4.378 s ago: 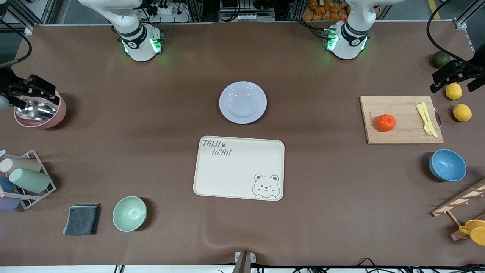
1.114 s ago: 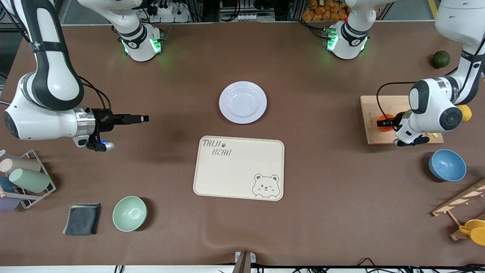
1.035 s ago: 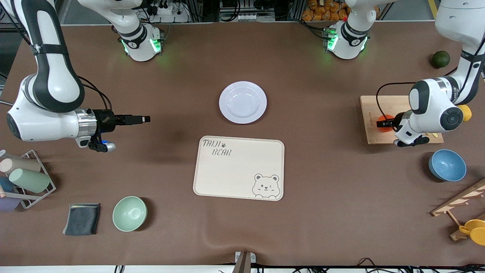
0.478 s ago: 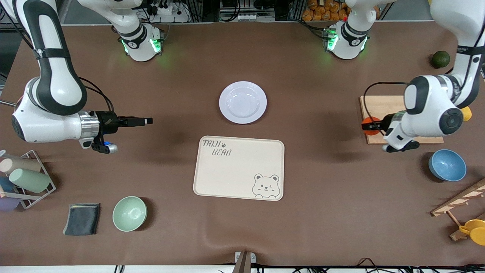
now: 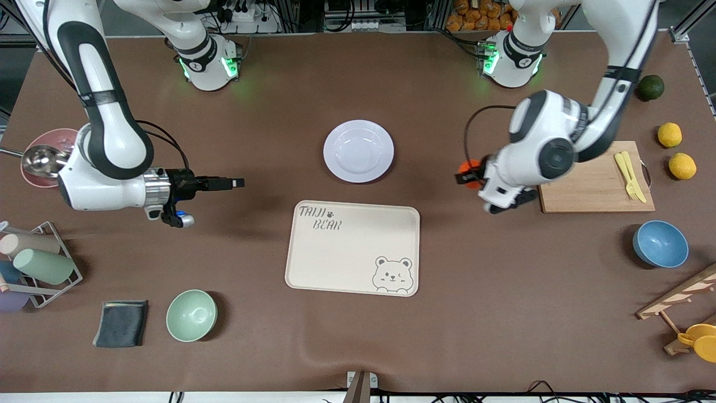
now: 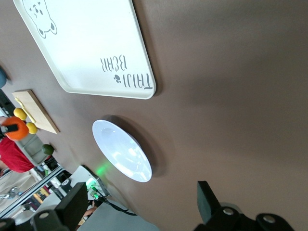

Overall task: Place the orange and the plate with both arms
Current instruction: 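Carry the orange with the left gripper onto the white plate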

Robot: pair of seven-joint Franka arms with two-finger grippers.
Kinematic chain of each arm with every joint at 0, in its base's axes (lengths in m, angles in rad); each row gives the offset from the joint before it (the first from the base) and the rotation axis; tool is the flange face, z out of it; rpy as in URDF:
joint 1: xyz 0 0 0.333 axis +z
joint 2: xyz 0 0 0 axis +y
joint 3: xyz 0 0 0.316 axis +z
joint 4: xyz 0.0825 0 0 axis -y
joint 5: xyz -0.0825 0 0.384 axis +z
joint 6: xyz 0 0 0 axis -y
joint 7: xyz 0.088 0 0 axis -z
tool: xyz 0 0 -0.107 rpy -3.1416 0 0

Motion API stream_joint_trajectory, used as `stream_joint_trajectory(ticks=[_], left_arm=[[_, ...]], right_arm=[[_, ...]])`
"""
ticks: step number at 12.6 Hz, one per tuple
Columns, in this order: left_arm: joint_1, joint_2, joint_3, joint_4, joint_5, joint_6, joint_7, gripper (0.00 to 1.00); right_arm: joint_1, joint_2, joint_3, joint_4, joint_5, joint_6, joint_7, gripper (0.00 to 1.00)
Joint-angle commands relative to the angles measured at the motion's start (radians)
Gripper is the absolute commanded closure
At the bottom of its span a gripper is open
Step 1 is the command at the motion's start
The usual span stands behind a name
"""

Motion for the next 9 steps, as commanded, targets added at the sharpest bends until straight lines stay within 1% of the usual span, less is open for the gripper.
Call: stream_joint_trajectory(ticks=[1,3,5,7,9], left_arm=[[-0.102,0.056,-0.002,0.038,-0.062,0.065,-0.176,1.0],[-0.223,0.101,-0.001,0.048,-0.082,0.154,-0.337,1.0],[-0.311,0.159,0.001,0.074,-0.079,0.243,-0.484,1.0],[-0.398,0.232,0.006,0.125,-0.068,0.293,-0.601,1.0],[-0.455,0.303,0.009,0.142,-0.033,0.363,-0.679,0.95]], right_arm=[[0.008,0.019,-0.003,-0.023,0.084,0.013,-0.063,0.0],[0.008,0.034,-0.003,-0.059,0.153,0.02,-0.17,0.0],[0.025,0.034,-0.003,-0.063,0.156,0.026,-0.178,0.0],[0.03,0.04,-0.003,-0.065,0.156,0.033,-0.184,0.0],[0.051,0.045,-0.003,-0.066,0.175,0.036,-0.187,0.0]])
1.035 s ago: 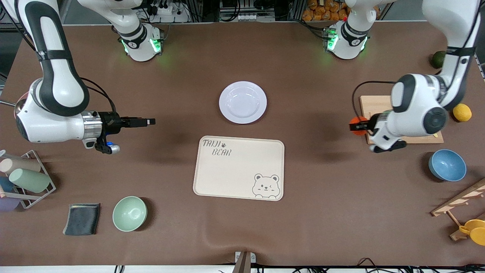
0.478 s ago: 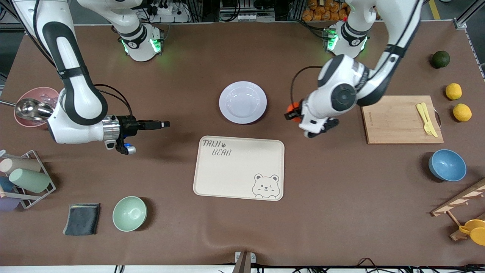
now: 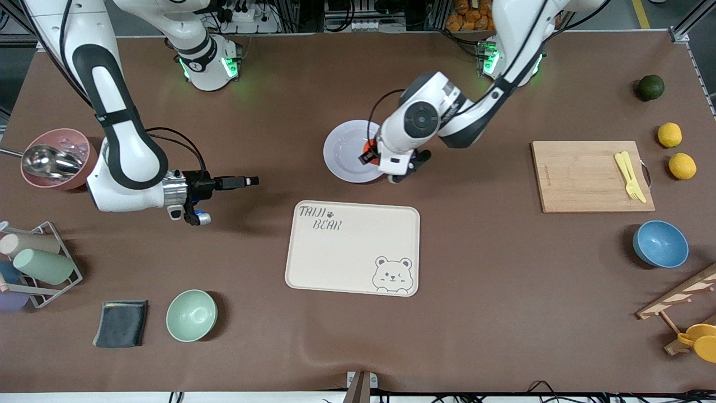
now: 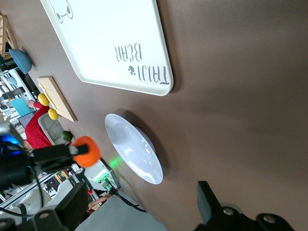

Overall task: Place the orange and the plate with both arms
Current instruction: 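Carry the orange with the left gripper onto the white plate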

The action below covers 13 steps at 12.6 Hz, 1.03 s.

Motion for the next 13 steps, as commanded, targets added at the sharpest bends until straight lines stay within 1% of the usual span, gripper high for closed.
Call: stream_joint_trajectory(ticks=[1,3,4,5,6,7,8,9,10,12,13], left_arm=[[-0.058,0.113,0.02,0.049,0.065,0.081,-0.093,0.9],[-0.087,0.164,0.029,0.051,0.148,0.112,-0.147,0.72],[-0.093,0.173,0.034,0.049,0.173,0.113,-0.148,0.54],[-0.093,0.175,0.034,0.046,0.176,0.113,-0.148,0.31],[-0.093,0.17,0.034,0.046,0.176,0.112,-0.15,0.0],[-0.093,0.158,0.034,0.051,0.179,0.109,-0.157,0.0],[-0.09,0.126,0.034,0.052,0.179,0.104,-0.171,0.0],[-0.081,0.076,0.034,0.051,0.18,0.086,-0.2,0.0],[-0.08,0.019,0.034,0.054,0.19,0.037,-0.196,0.0],[-0.061,-0.093,0.034,0.081,0.197,-0.04,-0.208,0.0],[-0.023,-0.157,0.035,0.095,0.2,-0.095,-0.201,0.0]], right_arm=[[0.03,-0.002,-0.005,-0.015,0.043,0.015,-0.021,0.0],[0.036,-0.002,-0.005,-0.037,0.043,0.041,-0.026,0.0],[0.053,-0.002,-0.005,-0.046,0.043,0.078,-0.046,0.0],[0.067,-0.001,-0.005,-0.05,0.044,0.095,-0.049,0.0],[0.079,0.001,-0.005,-0.058,0.055,0.113,-0.051,0.0],[0.091,0.001,-0.005,-0.072,0.075,0.118,-0.054,0.0],[0.107,-0.001,-0.003,-0.077,0.093,0.116,-0.055,0.0],[0.118,0.001,-0.003,-0.077,0.093,0.116,-0.057,0.0],[0.136,0.001,-0.003,-0.077,0.095,0.121,-0.057,0.0],[0.194,0.002,-0.001,-0.093,0.135,0.17,-0.058,0.0],[0.217,0.002,-0.001,-0.098,0.158,0.179,-0.081,0.0]])
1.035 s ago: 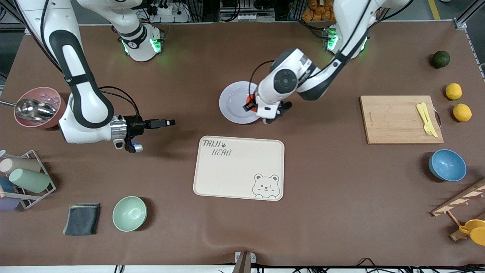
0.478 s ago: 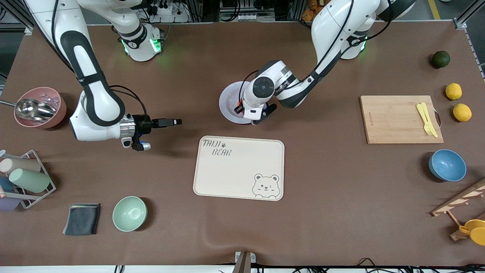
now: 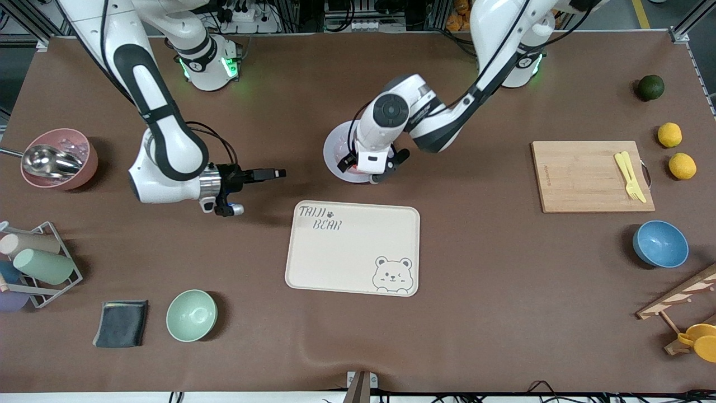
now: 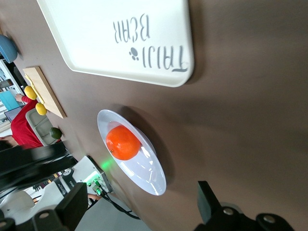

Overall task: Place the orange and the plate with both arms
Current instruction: 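Release the orange on the plate while the right gripper reaches the plate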

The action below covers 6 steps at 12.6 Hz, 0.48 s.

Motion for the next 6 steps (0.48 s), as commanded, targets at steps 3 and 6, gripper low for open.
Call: stream_joint_trajectory(ticks=[3,6], left_arm=[[0.21,-0.281,0.005,0.099,0.111,-0.302,0.082,0.0],[0.361,-0.281,0.008,0.273,0.114,-0.496,0.367,0.0]], right_arm=[[0.126,0.0,-0.005,-0.049,0.128,0.117,-0.119,0.06],[0.192,0.038,-0.005,-0.052,0.218,0.193,-0.242,0.08]])
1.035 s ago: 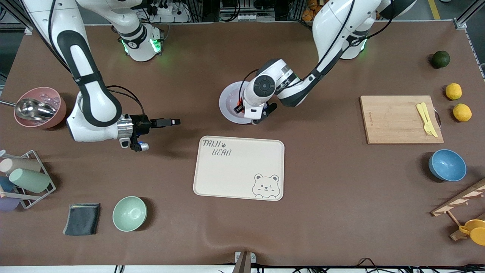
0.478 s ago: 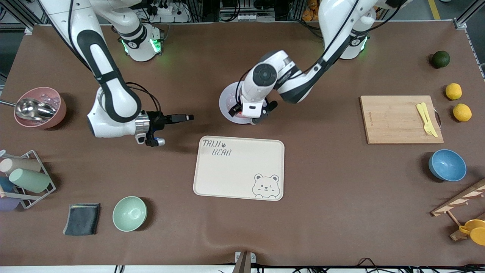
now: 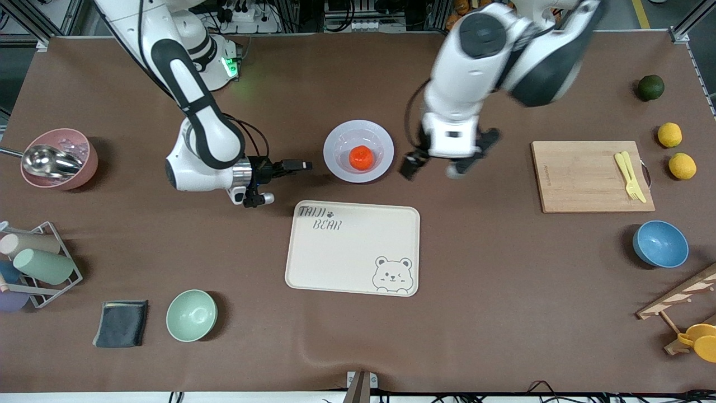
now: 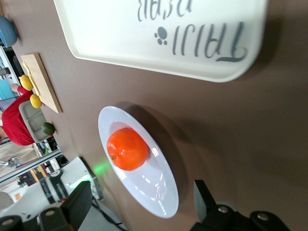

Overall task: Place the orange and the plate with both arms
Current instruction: 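Release the orange on the plate while the right gripper reaches the plate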

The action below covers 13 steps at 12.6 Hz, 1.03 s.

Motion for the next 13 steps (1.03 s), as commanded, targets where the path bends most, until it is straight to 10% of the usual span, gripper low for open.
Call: stream_joint_trajectory(ticks=[1,4,8,13], left_arm=[[0.145,0.021,-0.011,0.098,0.025,-0.095,0.225,0.0],[0.277,-0.029,0.0,0.097,-0.004,-0.098,0.521,0.0],[0.184,-0.113,0.318,0.089,-0.104,-0.213,0.947,0.0],[0.175,-0.171,0.419,0.087,-0.105,-0.334,1.174,0.0]], right_arm=[[0.046,0.036,-0.008,-0.01,0.102,0.044,-0.131,0.09],[0.103,0.07,-0.008,-0.012,0.196,0.08,-0.194,0.13],[0.14,0.123,-0.008,-0.012,0.281,0.086,-0.27,0.22],[0.144,0.134,-0.006,-0.013,0.308,0.09,-0.291,0.35]])
